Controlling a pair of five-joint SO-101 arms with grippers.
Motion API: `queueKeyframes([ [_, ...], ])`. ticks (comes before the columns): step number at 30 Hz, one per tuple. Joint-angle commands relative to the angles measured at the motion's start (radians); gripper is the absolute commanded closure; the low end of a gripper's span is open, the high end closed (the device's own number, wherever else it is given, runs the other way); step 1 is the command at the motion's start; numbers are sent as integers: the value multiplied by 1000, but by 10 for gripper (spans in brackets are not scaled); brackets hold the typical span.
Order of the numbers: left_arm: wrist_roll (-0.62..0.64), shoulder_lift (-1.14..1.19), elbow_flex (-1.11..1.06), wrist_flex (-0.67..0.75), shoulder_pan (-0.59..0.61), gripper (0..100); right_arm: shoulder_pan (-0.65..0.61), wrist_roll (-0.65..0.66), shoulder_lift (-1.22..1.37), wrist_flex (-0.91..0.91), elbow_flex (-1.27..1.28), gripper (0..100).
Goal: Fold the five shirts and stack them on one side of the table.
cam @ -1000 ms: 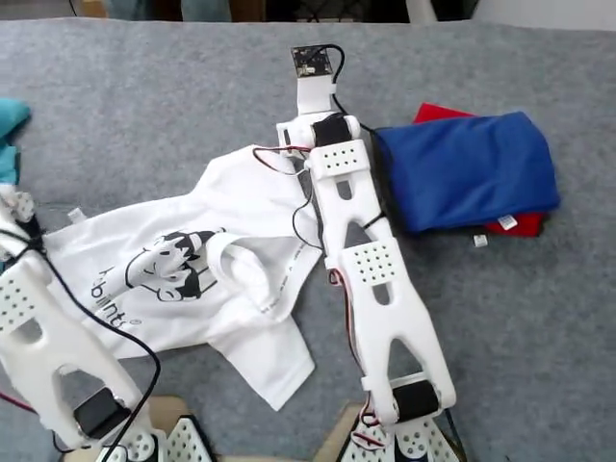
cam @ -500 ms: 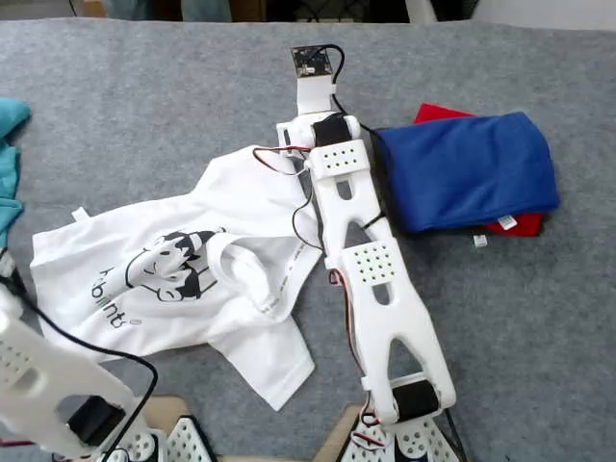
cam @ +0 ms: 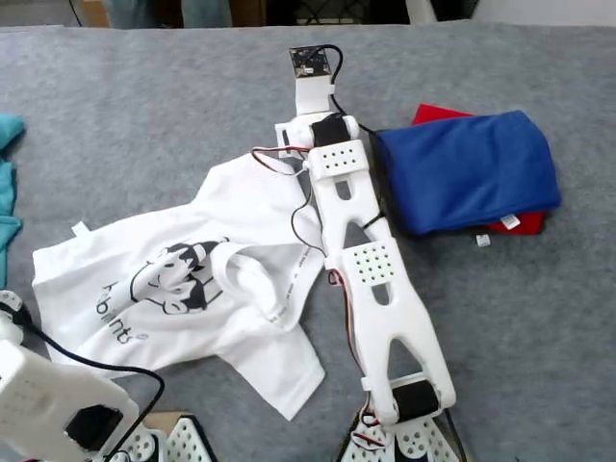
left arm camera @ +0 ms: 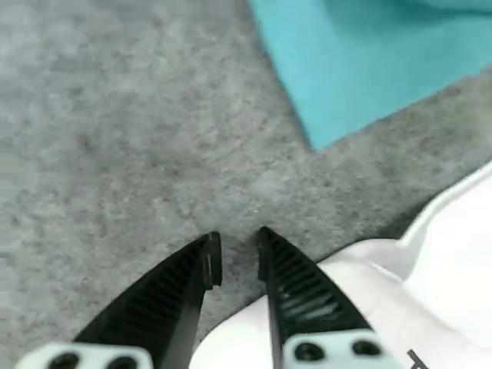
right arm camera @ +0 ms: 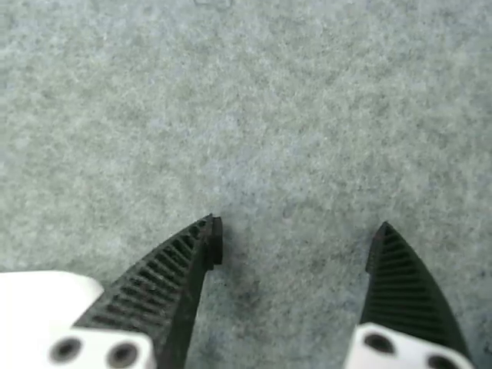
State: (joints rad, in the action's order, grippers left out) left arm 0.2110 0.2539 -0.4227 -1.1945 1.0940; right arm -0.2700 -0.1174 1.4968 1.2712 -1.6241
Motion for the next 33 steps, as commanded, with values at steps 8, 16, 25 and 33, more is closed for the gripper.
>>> queueKeyframes([
  [8, 34, -149, 203, -175, -127, 870, 8, 0, -7, -5, -45, 694],
  [16, 265, -203, 568, -278, -381, 830, 8, 0, -5, -3, -45, 694],
  [25, 523, 83, 581, -199, -311, 804, 8, 2, -5, -3, -45, 694],
  [33, 618, 169, 578, -147, -320, 783, 8, 2, -5, -3, -45, 694],
])
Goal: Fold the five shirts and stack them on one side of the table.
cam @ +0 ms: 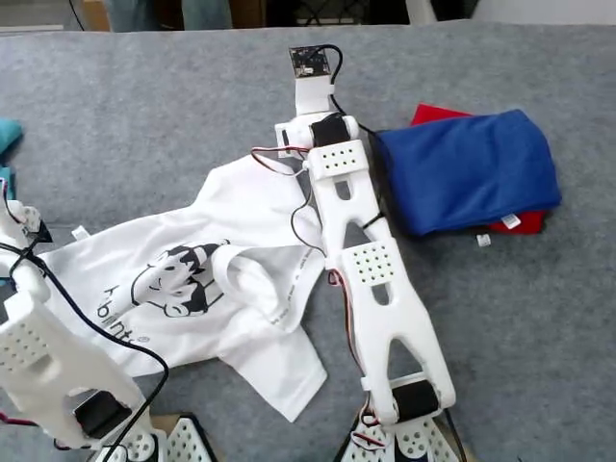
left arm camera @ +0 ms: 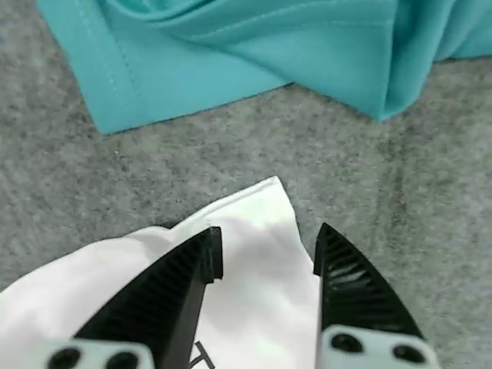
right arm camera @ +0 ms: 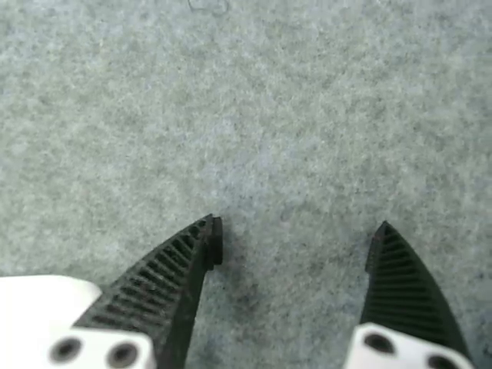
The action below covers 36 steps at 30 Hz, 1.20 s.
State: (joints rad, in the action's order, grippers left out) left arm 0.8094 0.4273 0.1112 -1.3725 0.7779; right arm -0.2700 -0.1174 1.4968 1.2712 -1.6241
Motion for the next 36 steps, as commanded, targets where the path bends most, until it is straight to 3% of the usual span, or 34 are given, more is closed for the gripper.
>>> queueKeyframes([
  [1, 20, -2, 45, 35, -7, 783, 8, 2, -5, -3, -45, 694],
  [13, 21, 8, 64, 41, -10, 787, 8, 2, -5, -3, -45, 694],
  [19, 17, 118, 13, 147, -7, 788, 8, 2, -5, -3, -45, 694],
  [23, 15, 140, 35, 138, -10, 791, 8, 2, -5, -3, -45, 694],
  [28, 0, 146, 42, 124, -10, 971, 8, 2, -5, -3, -45, 694],
  [36, -43, 138, 162, -25, -35, 970, 11, -5, -8, -8, -45, 694],
])
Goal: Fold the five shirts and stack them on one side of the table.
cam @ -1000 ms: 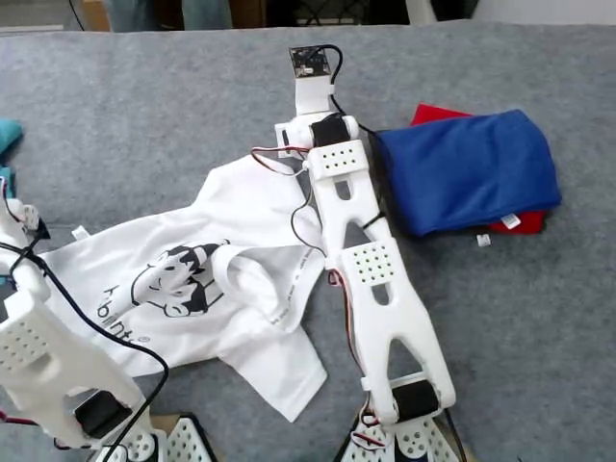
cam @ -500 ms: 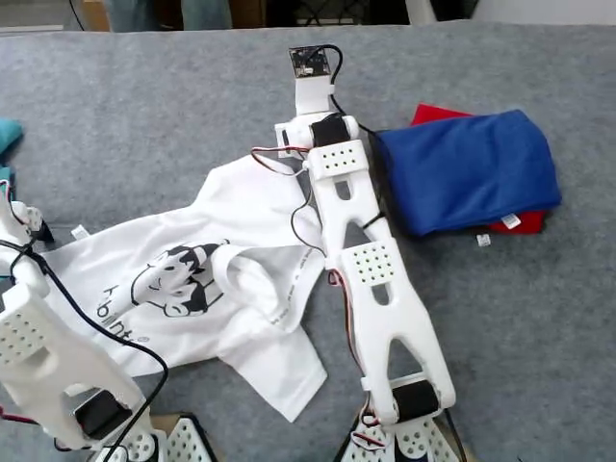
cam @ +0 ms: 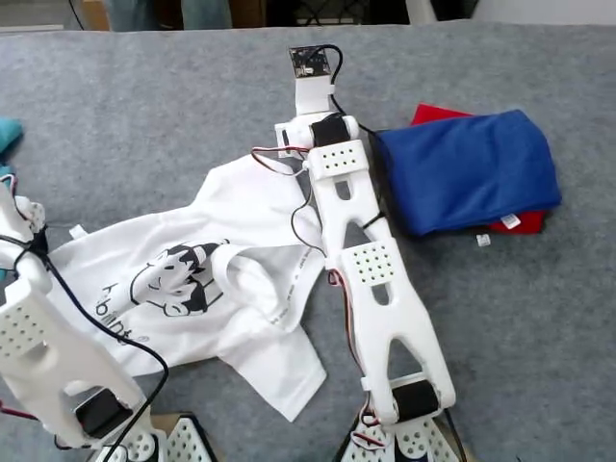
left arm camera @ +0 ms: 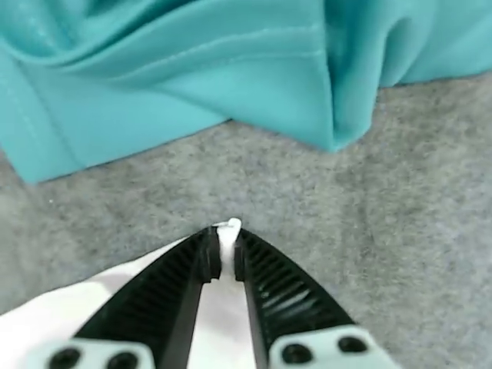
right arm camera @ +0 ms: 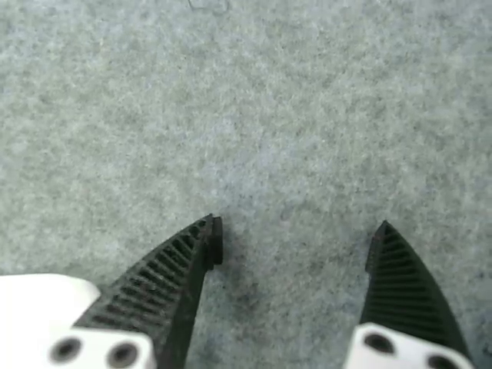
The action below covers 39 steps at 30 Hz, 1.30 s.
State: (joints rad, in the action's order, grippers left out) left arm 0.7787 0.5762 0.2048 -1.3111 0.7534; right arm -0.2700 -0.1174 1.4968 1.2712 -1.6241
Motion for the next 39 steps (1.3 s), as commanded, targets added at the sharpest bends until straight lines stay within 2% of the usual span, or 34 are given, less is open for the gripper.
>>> queueKeyframes([
  [1, -12, -11, 111, -117, -19, 970, 12, -5, -8, -8, -45, 694],
  [9, -12, -3, 504, -236, -73, 970, 9, -6, -33, 2, -48, 694],
  [11, -15, -9, 541, -270, -42, 970, 9, -6, -74, 35, -48, 694],
  [16, -138, -8, 605, -381, 70, 970, 2, -8, -186, 149, -42, 694],
  [22, -391, 0, 552, -419, 193, 970, -97, -8, -263, 279, -45, 694],
  [27, -555, 0, 397, -423, 196, 970, -203, -5, -314, 483, -47, 695],
  [30, -563, -6, 303, -420, 162, 970, -227, -17, -328, 494, -42, 732],
  [35, -551, -8, 266, -368, 110, 970, -258, -12, -300, 482, -31, 979],
  [39, -476, 2, 226, -233, 82, 970, -259, -18, -209, 488, -25, 962],
])
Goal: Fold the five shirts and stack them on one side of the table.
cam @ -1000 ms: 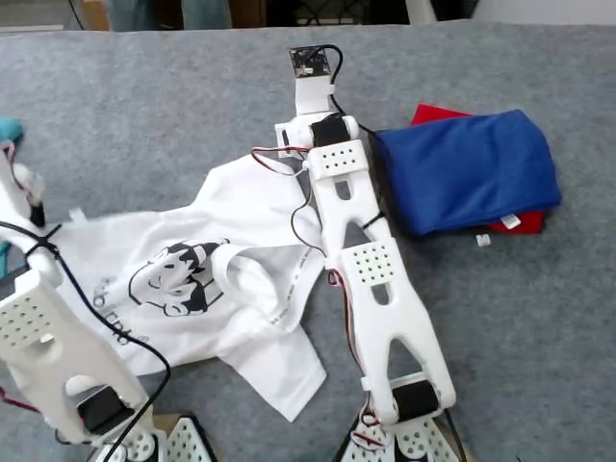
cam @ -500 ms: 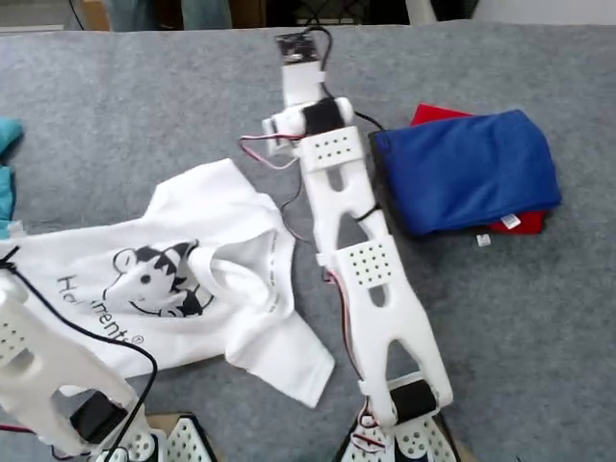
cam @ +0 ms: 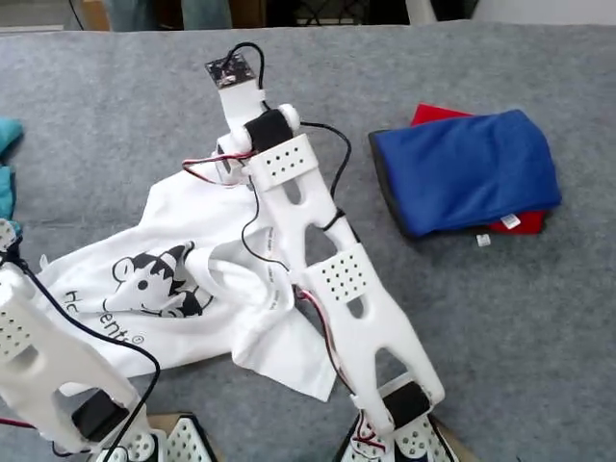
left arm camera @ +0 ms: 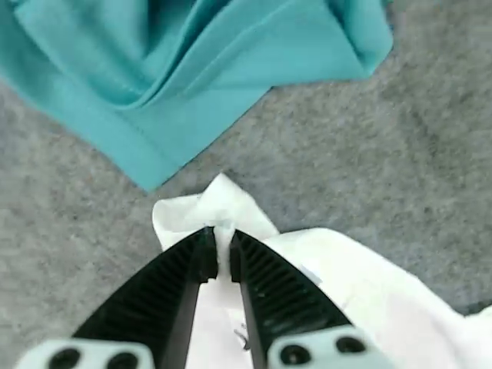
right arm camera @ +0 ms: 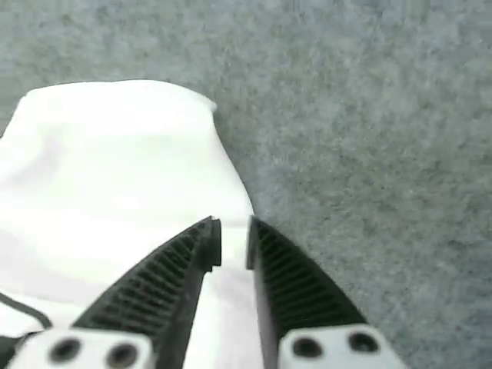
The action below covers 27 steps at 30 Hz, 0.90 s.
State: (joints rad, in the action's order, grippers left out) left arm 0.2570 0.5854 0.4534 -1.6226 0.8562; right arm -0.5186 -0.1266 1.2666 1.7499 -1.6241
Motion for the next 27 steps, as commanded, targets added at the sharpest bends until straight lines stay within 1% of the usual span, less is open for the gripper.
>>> queueKeyframes([
  [1, 57, -8, -48, 112, -27, 970, -11, -5, 44, 11, -25, 970],
  [3, 72, -11, -96, 169, -41, 970, -11, -5, 85, 14, -25, 985],
  [4, 75, -17, -116, 175, -45, 970, -11, -5, 102, 15, -25, 984],
  [9, 71, -18, -119, 183, -35, 970, -8, -3, 130, 18, -24, 983],
  [12, 69, -18, -119, 183, -30, 970, -9, -5, 97, 20, -19, 984],
  [14, 68, -18, -113, 183, -25, 970, -12, -5, 59, 20, 36, 984],
  [16, 68, -18, -93, 178, -10, 970, -15, -5, -4, 20, 159, 984],
  [22, 41, -18, -53, 178, 53, 970, -15, 32, -303, 17, 717, 984],
  [27, 38, -18, -56, 176, 48, 970, -25, 58, -536, 14, 1089, 984],
])
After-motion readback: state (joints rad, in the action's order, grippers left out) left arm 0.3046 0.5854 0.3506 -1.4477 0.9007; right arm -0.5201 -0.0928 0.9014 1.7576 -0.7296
